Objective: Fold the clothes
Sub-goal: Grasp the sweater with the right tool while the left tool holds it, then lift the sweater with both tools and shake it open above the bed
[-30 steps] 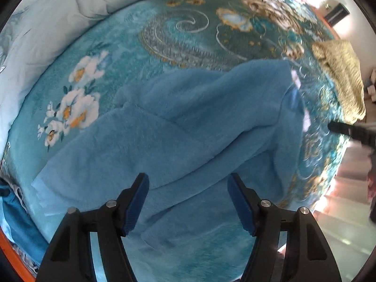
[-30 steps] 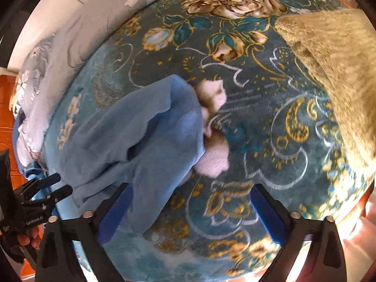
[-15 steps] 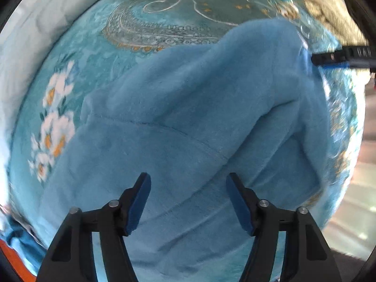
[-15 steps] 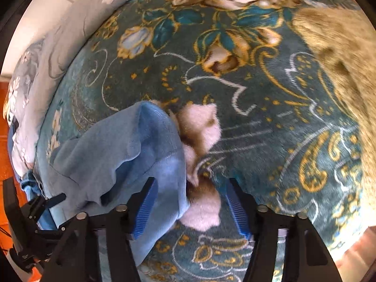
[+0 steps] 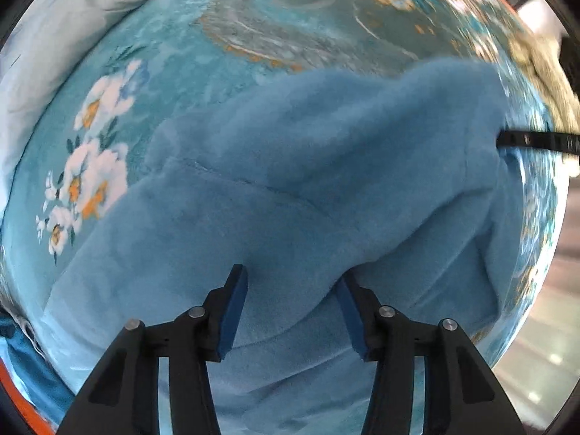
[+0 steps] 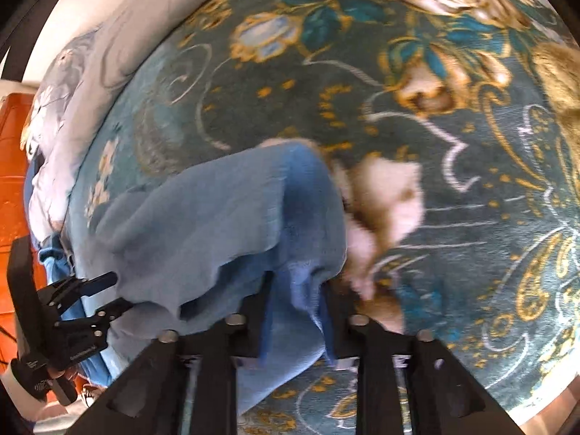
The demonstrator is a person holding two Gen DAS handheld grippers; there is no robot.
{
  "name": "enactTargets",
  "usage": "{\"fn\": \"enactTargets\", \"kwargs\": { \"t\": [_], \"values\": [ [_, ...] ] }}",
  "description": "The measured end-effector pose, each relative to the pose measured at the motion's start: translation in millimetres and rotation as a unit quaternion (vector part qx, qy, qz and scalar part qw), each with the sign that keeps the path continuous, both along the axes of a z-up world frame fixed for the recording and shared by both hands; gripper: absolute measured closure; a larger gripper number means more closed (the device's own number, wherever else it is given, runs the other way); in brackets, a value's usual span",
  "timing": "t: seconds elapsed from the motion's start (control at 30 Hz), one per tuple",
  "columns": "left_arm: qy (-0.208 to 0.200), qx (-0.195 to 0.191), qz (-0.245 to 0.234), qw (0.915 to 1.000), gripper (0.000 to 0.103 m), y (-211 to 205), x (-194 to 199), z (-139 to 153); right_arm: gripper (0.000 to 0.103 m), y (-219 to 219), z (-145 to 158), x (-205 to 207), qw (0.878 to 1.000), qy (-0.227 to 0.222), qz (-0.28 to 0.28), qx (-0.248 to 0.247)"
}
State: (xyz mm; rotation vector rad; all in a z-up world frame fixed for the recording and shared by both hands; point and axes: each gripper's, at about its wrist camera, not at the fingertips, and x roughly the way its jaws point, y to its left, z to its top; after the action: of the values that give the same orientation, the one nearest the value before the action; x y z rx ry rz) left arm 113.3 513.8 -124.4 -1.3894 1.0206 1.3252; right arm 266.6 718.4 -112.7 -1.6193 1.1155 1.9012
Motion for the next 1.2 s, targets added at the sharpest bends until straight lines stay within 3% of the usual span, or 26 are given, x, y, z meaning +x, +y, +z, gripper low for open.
{"fn": "enactTargets", "kwargs": {
  "t": [0.1, 0.2, 0.3, 0.47, 0.67, 0.87, 0.97, 1.2],
  "values": [
    [0.030, -0.010, -0.036, 0.9989, 0.052, -2.2, 12.2, -4.1, 0.094, 1.2, 4.9, 4.6, 1.000, 0.013, -0.019, -0.006],
    [0.039, -0.013, -0.001, 0.9992, 0.096, -4.0, 7.3, -5.5, 0.095, 1.9, 10.9, 5.7, 1.000, 0.021, -0.022, -0.004],
    [0.034, 0.007, 0.081, 0.9961, 0.099, -7.1, -10.7, 9.4, 0.096, 0.9, 21.1, 6.4, 1.000, 0.026, -0.014, 0.010],
    [0.063, 0.062, 0.154, 0.9841, 0.100, -20.4, -37.4, 64.5, 0.096, 1.2, 58.3, -1.8, 0.998, 0.055, -0.005, 0.041],
    [0.102, 0.152, 0.221, 0.9579, 0.100, -57.9, -81.6, 152.9, 0.096, -10.9, 133.4, -26.3, 0.988, 0.109, 0.027, 0.106],
    [0.128, 0.238, 0.274, 0.9229, 0.100, -112.3, -98.1, 235.9, 0.096, -30.4, 228.6, -37.2, 0.970, 0.163, 0.040, 0.176],
    [0.140, 0.280, 0.282, 0.9071, 0.100, -139.7, -97.0, 271.1, 0.096, -45.0, 272.0, -37.1, 0.959, 0.182, 0.050, 0.209],
    [0.167, 0.354, 0.263, 0.8818, 0.100, -194.7, -71.5, 337.2, 0.096, -94.3, 363.5, -21.5, 0.928, 0.215, 0.084, 0.292]
  ]
}}
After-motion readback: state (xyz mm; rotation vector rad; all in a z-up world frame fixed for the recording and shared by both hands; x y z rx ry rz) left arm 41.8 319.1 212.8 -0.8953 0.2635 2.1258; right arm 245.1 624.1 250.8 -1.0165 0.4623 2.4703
